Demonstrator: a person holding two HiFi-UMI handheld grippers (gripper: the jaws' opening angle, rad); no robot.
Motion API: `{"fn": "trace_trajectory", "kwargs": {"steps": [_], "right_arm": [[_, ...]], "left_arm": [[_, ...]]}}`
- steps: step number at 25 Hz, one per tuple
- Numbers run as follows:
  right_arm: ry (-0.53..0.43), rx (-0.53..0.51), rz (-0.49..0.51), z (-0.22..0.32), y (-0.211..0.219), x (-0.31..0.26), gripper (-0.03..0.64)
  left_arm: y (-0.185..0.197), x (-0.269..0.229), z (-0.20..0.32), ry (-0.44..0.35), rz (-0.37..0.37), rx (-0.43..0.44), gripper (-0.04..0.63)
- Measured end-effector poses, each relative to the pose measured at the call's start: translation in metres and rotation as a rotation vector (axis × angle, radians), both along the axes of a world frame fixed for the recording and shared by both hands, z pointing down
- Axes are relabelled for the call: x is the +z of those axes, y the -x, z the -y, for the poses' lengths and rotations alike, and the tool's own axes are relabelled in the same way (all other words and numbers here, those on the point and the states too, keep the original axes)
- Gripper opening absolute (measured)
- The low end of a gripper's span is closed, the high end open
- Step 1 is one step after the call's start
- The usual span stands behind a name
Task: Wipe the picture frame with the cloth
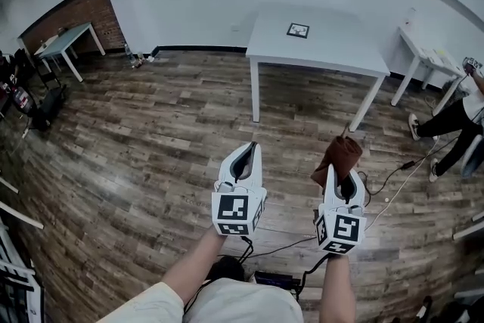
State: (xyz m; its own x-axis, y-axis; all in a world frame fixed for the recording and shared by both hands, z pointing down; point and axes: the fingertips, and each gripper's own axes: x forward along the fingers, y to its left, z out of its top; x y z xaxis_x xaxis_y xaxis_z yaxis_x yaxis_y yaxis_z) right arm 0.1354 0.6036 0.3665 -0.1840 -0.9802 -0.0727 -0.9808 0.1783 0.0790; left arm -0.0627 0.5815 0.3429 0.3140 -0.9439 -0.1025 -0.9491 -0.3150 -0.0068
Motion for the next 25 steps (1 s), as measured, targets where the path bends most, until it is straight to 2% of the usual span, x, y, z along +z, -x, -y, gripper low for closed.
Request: {"fn": "trace_trajectory", "kwargs": {"steps": [7,11,17,25], "right_arm": [[0.009,-0.002,0.008,0.047,-0.010,0.007,0.106],[0.010,-0.002,0.004,0.088,-0.004,0.013,0.106],[0.019,0.004,-0.023,0.190,0.010,0.014,0.106],[0.012,0.030,-0.038,0.339,0.033,0.003,0.106]], "left_arm": [[-0.008,-0.001,0.042,-0.015,0.029,-0.007,0.000],[-0.007,0.002,0.083,-0.020,0.018,0.003,0.000],[0.007,0.005,0.188,-0.014,-0.002,0.008,0.000],[0.029,0.002,0.331,-0.036,0.029,0.018,0.000]]}}
